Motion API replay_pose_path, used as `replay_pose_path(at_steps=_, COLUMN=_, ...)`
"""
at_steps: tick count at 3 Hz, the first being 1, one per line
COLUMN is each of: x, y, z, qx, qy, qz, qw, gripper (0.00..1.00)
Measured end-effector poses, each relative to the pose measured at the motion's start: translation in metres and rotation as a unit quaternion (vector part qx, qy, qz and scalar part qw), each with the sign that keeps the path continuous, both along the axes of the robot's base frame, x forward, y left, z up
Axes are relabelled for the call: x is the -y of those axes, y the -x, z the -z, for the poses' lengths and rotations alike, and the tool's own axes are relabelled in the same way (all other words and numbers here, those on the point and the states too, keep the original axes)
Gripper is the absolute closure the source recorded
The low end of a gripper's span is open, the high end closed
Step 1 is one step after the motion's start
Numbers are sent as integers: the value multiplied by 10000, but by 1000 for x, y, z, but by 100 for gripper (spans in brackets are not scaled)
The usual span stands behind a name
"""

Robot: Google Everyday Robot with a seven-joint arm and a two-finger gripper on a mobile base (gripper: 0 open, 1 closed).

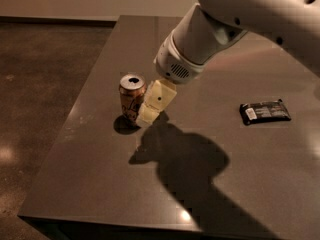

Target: Knock orange can over

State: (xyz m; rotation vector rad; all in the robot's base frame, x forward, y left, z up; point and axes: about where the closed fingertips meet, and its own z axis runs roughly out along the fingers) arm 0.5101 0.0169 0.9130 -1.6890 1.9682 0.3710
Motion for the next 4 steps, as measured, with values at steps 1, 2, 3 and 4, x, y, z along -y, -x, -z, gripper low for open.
replay_pose_path(at_steps=1, x=-13, y=-2, z=2, qx=51, qy=-141, qz=18, qw=9999, gripper=0)
replay_pose_path(at_steps=2, x=-22, y=-5, z=6, qx=50, qy=-226, qz=-5, qw=9997, gripper=0)
replay_pose_path(at_steps=3, x=-29, y=-7, z=10, qx=6, qy=-267, qz=-49, qw=9996, gripper=15)
replay_pose_path(at_steps=4, x=-33, y=-8, z=10, qx=-49, qy=-316, qz=-100, qw=9994, gripper=36)
